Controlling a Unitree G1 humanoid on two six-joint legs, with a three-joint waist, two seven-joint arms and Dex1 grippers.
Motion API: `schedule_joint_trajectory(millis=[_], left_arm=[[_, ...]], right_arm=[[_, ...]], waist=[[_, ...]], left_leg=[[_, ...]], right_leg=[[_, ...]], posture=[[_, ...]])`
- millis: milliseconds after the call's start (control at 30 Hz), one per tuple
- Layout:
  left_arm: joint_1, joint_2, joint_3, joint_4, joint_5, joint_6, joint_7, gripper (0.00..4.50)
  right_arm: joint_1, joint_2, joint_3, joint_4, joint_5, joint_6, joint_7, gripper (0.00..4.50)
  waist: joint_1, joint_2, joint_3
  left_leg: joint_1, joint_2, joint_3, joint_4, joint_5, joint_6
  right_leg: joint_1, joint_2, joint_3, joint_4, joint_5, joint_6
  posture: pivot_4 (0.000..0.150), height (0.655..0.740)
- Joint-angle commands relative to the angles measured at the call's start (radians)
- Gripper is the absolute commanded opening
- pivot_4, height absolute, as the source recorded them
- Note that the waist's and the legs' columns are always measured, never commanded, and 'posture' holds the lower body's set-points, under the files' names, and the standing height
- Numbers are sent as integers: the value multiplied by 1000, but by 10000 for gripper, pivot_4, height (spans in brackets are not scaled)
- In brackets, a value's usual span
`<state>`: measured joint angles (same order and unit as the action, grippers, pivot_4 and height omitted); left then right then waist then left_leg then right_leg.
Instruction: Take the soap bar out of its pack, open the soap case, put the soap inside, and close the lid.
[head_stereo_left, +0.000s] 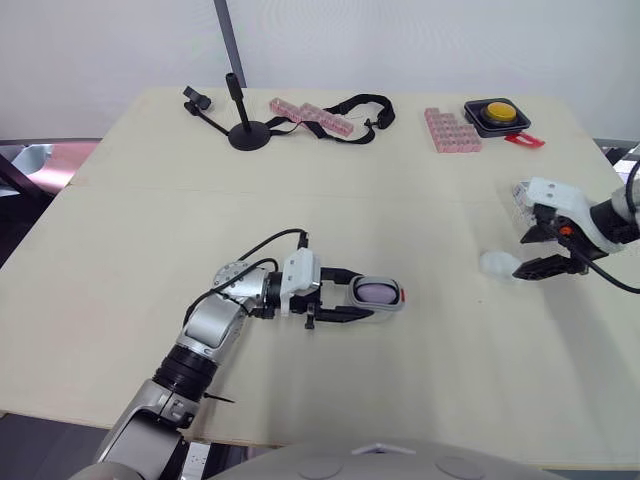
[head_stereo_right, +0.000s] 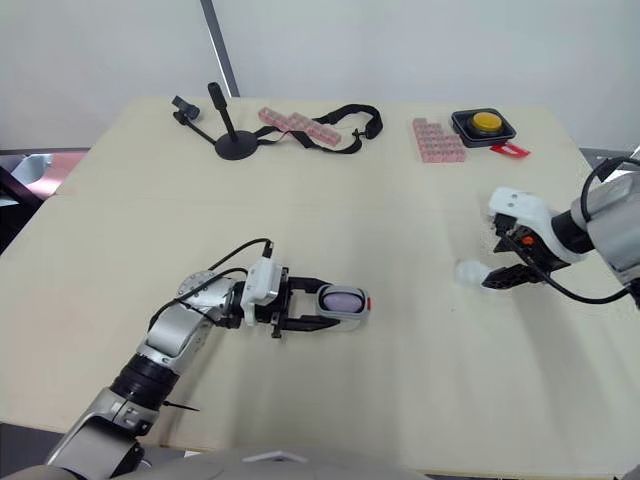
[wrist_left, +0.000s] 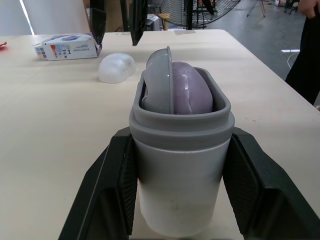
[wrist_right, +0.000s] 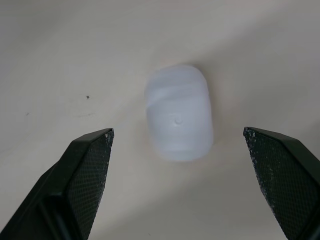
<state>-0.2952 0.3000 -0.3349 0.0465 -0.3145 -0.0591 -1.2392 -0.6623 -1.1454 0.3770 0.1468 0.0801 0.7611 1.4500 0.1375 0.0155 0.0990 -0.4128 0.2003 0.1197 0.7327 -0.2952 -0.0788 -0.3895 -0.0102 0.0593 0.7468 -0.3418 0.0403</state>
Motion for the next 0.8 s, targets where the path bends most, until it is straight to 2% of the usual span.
schedule_joint_trajectory(millis=[33, 800], left_arm=[[-6, -4, 0, -31, -10, -4, 2, 18577], [-16, -12, -6, -31, -6, 0, 11, 18577]], right_arm=[[-16, 13, 2, 6, -34, -17, -12, 44269], [-42, 100, 34, 94, -127, -74, -9, 44269]], waist=[[0, 0, 0], [-1, 0, 0]], left_leg=[[0, 0, 0, 0, 0, 0], [0, 0, 1, 0, 0, 0]], right_leg=[[0, 0, 0, 0, 0, 0], [-1, 1, 1, 0, 0, 0]], posture=[[1500, 7143], [1500, 7143]])
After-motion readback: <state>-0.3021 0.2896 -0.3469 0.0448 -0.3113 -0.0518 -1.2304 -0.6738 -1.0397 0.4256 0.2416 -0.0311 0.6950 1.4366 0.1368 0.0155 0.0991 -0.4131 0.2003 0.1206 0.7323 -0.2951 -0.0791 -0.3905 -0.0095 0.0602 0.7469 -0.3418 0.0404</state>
